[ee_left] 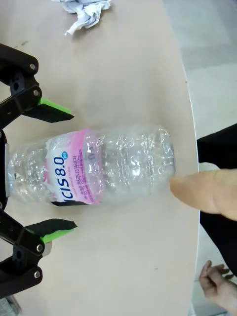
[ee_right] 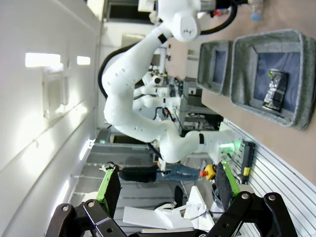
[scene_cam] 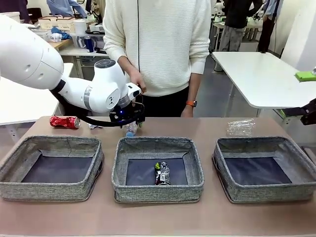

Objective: Sort the waste into the appropriate baskets.
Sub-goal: Pick up the waste item pointed out by the person.

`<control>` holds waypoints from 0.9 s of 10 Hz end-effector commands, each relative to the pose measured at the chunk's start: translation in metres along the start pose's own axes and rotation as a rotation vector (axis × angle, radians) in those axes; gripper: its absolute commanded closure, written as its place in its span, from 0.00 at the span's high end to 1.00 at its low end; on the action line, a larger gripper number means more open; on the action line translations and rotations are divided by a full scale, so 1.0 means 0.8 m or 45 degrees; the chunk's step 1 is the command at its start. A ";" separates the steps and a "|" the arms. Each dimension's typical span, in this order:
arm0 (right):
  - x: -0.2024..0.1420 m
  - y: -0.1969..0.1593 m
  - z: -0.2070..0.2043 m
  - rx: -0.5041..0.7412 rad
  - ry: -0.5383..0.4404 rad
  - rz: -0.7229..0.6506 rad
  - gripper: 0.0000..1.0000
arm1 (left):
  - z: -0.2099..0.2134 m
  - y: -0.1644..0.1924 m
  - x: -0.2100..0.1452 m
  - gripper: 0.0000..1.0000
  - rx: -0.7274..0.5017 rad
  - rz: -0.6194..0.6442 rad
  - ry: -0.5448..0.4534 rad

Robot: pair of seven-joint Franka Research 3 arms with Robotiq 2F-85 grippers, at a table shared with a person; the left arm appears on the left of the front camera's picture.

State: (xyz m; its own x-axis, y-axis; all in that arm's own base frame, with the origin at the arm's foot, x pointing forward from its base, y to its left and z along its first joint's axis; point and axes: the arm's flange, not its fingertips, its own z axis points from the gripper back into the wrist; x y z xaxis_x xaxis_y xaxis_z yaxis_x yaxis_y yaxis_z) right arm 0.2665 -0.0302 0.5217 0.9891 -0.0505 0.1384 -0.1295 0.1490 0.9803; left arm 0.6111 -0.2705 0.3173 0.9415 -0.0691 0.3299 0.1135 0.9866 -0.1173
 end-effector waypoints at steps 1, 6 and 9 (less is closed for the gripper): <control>0.000 0.005 0.002 -0.006 0.010 -0.009 1.00 | 0.000 -0.003 -0.002 1.00 0.048 0.069 -0.033; 0.000 0.005 0.002 -0.006 0.010 -0.009 1.00 | 0.000 -0.002 -0.001 0.00 0.052 0.040 -0.028; 0.000 0.005 0.002 -0.006 0.010 -0.009 1.00 | 0.000 -0.003 -0.002 0.00 0.059 0.029 -0.007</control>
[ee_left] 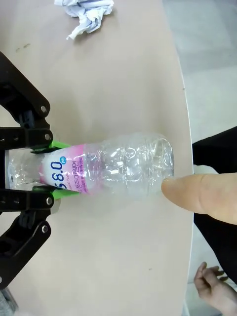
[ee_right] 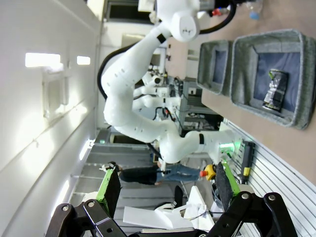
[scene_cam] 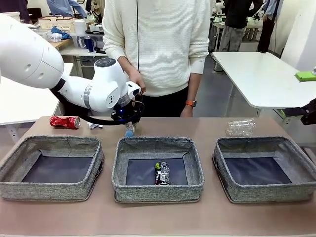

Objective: Sort the waste into the appropriate baskets.
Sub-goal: Pick up the waste item pointed out by the person.

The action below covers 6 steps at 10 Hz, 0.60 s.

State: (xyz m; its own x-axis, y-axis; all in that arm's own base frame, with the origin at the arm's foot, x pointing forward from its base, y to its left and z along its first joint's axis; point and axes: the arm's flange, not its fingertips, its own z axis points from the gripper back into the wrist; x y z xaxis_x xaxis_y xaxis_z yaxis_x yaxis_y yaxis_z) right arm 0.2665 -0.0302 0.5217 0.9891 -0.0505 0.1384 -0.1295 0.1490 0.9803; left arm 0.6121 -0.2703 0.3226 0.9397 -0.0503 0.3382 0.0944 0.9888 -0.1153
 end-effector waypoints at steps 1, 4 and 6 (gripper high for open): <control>0.000 0.005 0.001 -0.006 0.010 -0.009 1.00 | -0.004 -0.001 -0.006 0.00 0.109 0.006 0.022; 0.000 0.005 0.001 -0.006 0.010 -0.009 1.00 | 0.005 0.002 -0.007 0.00 0.102 -0.018 0.056; 0.000 0.005 0.001 -0.006 0.010 -0.009 1.00 | 0.022 0.011 -0.007 0.00 0.116 -0.059 0.094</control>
State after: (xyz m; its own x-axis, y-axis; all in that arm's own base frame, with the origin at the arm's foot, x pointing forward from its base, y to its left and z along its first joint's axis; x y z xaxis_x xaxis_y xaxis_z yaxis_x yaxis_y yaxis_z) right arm 0.2665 -0.0301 0.5217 0.9891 -0.0504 0.1384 -0.1295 0.1490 0.9803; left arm 0.6080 -0.2667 0.3297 0.9510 -0.0774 0.2994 0.1010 0.9928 -0.0640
